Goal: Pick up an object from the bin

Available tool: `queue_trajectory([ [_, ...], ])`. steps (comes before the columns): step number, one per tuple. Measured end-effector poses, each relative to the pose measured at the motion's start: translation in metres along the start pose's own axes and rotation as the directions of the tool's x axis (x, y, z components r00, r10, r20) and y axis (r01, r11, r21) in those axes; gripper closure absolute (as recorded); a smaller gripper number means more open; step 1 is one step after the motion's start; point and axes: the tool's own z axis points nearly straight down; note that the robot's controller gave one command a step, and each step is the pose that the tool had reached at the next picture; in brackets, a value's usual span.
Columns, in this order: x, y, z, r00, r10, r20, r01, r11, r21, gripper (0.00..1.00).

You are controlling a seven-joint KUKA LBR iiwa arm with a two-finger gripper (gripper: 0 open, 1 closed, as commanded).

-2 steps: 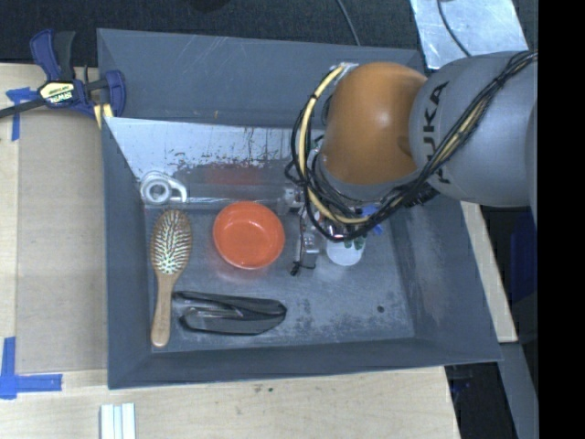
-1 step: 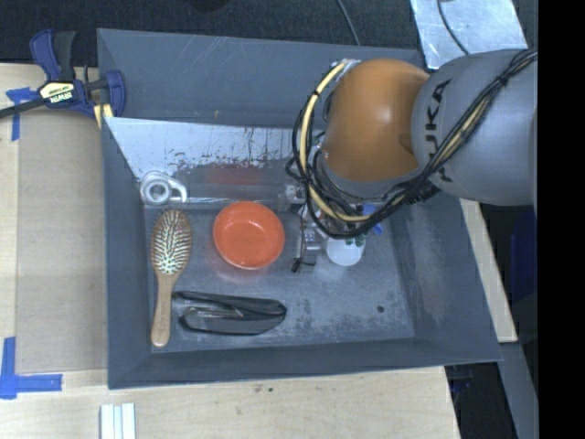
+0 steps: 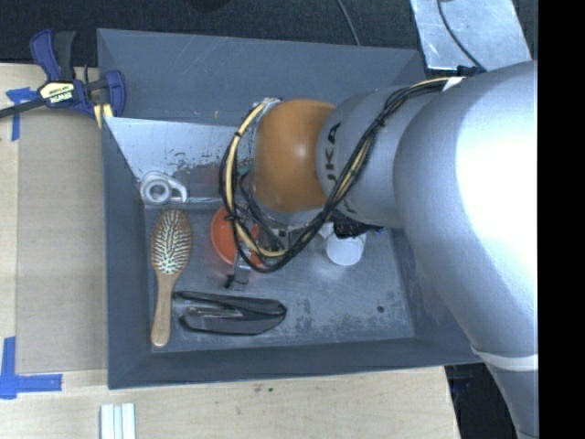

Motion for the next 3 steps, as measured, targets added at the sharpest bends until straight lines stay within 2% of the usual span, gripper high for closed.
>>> queue_trajectory([
  [1, 0.004, 0.005, -0.053, 0.896, -0.443, 0.020, 0.443, 0.897, 0.005, 0.00],
  [2, 0.001, -0.001, -0.008, 0.999, -0.035, 0.002, 0.035, 0.999, 0.001, 0.00],
  [3, -0.023, -0.013, -0.003, 0.863, -0.505, 0.023, 0.505, 0.863, 0.007, 0.00],
])
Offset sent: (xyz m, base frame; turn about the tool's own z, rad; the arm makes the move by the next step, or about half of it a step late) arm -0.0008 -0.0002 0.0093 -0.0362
